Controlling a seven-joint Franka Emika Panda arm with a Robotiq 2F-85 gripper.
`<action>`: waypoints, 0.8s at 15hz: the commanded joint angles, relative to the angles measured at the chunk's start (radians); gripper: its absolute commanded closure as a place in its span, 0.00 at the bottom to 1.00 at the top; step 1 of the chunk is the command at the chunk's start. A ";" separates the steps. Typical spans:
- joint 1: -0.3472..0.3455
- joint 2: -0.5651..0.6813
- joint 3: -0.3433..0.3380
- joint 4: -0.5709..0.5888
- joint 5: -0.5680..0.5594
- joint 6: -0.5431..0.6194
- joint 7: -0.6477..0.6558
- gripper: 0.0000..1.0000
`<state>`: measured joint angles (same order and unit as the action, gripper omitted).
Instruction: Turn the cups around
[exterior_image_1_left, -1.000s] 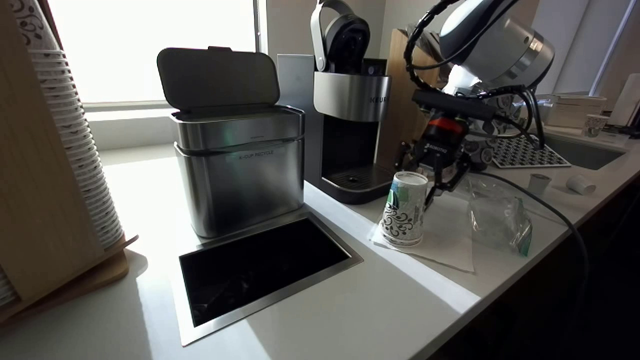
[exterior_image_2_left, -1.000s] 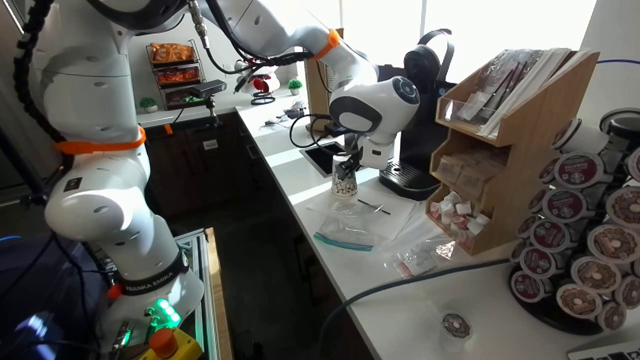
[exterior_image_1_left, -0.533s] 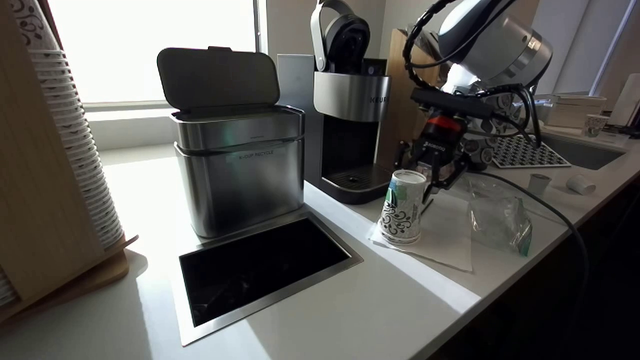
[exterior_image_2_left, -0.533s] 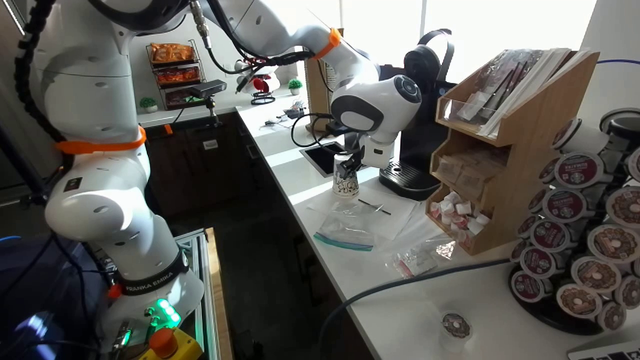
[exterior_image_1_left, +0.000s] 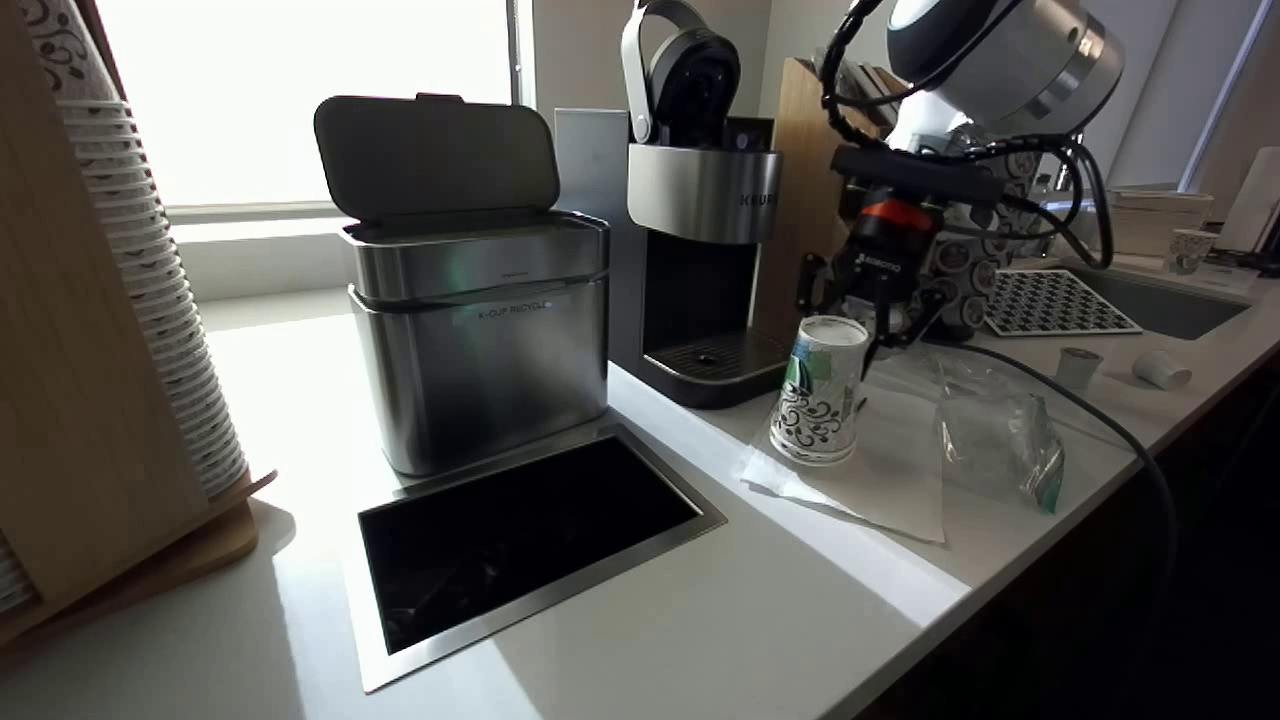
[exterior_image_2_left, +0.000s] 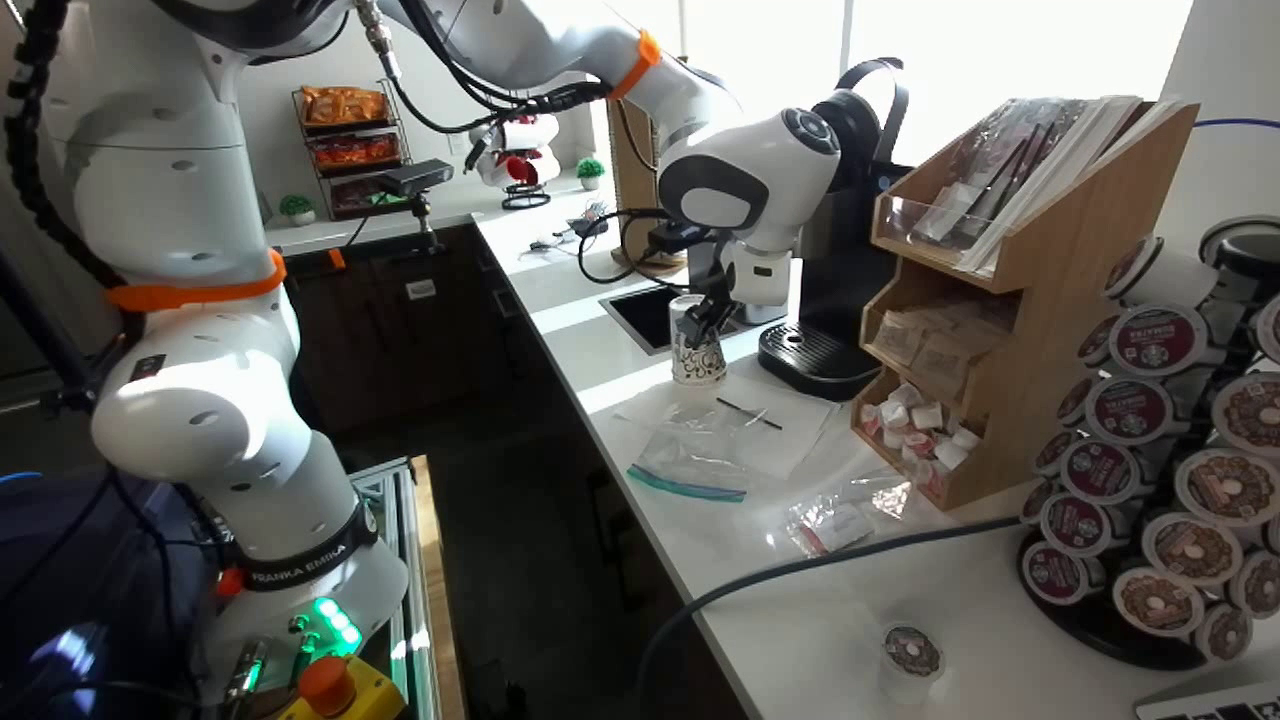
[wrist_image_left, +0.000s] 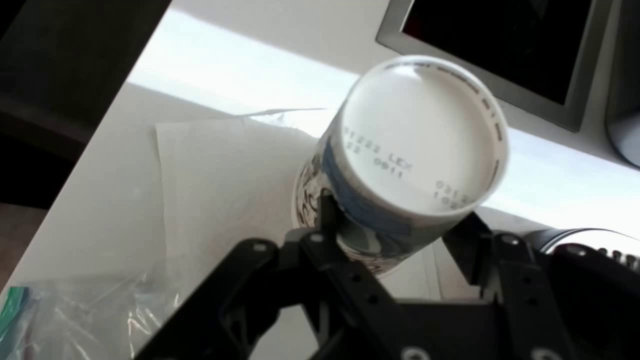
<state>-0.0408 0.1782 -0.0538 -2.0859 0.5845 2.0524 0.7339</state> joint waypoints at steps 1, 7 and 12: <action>0.020 -0.072 -0.005 -0.023 -0.135 -0.025 0.058 0.69; 0.030 -0.126 0.000 -0.043 -0.375 -0.021 0.149 0.69; 0.029 -0.133 0.001 -0.054 -0.511 -0.010 0.210 0.69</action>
<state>-0.0168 0.0717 -0.0521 -2.1112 0.1490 2.0512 0.8936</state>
